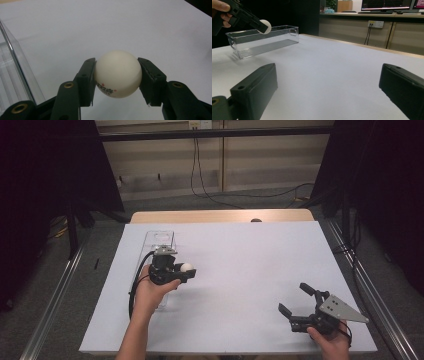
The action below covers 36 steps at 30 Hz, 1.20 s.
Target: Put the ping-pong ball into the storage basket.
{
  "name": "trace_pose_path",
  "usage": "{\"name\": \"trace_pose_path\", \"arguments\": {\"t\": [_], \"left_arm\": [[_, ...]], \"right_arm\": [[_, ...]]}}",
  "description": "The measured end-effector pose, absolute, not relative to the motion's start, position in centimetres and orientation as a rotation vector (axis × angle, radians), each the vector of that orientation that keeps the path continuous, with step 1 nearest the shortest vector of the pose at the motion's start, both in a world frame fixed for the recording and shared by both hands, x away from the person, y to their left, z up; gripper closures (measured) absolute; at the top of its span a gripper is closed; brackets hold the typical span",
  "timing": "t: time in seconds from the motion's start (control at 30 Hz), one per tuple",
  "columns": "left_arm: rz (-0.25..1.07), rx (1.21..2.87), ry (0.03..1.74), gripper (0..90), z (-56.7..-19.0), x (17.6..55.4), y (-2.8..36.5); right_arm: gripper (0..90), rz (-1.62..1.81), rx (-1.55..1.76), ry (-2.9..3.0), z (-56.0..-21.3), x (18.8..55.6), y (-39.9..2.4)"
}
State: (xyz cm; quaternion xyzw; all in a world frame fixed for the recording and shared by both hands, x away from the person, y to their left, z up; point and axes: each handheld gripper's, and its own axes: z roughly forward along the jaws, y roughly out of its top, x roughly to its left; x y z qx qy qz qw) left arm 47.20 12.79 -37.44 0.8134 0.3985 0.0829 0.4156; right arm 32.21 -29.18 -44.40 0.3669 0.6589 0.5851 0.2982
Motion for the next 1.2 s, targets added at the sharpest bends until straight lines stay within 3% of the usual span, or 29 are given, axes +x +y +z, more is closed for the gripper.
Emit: {"name": "trace_pose_path", "arguments": {"t": [1.2], "left_arm": [[0.245,2.041,1.023,51.2,-37.1,47.5,14.5]], "right_arm": [[1.3,1.553,0.970,1.750,-44.4,32.2,-29.2]]}}
